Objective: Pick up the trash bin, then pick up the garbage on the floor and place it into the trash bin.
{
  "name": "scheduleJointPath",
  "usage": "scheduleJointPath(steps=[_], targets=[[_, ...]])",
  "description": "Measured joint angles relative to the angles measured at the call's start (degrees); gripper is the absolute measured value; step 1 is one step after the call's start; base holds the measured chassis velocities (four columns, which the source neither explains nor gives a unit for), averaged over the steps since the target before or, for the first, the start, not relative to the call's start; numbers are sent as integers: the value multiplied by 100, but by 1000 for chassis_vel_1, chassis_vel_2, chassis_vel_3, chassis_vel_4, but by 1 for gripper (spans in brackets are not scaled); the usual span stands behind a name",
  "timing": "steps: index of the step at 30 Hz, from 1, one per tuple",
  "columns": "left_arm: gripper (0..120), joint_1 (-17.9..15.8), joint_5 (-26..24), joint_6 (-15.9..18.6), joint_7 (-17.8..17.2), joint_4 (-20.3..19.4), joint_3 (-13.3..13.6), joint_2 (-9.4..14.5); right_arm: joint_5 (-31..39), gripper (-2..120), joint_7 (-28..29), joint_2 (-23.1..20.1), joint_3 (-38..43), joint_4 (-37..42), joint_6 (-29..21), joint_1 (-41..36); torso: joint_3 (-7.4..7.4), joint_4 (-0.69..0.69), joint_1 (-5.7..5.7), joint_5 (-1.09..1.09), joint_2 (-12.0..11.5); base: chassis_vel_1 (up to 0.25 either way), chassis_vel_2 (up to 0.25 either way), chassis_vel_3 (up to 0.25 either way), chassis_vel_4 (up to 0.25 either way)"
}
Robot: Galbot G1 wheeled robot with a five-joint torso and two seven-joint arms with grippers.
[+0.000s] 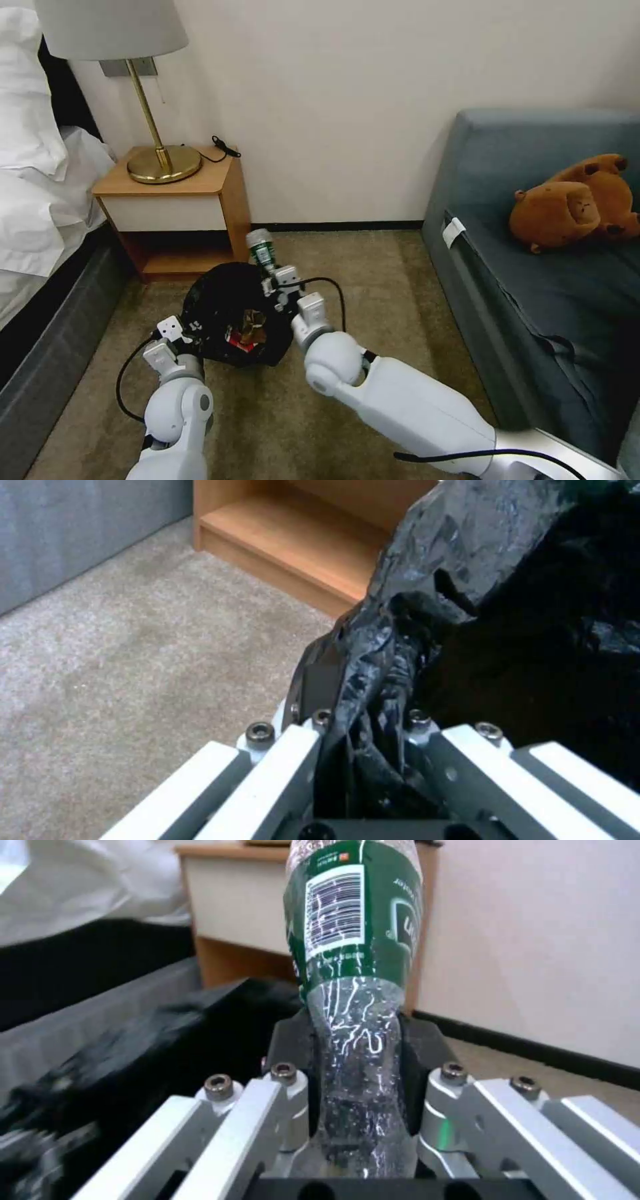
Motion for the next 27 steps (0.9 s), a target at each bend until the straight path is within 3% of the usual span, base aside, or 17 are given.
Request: scheduleJointPath(steps=[10, 27], targets=[[1, -23, 75, 2, -12, 7, 162, -21, -185, 19, -107, 96, -263, -479, 92, -39, 0, -1, 0, 1, 0, 0, 0, 0, 0], [1, -108, 112, 7, -23, 94, 214, 1, -315, 81, -197, 87, -231, -514, 123, -229, 0, 0, 0, 1, 0, 0, 0, 0, 0]])
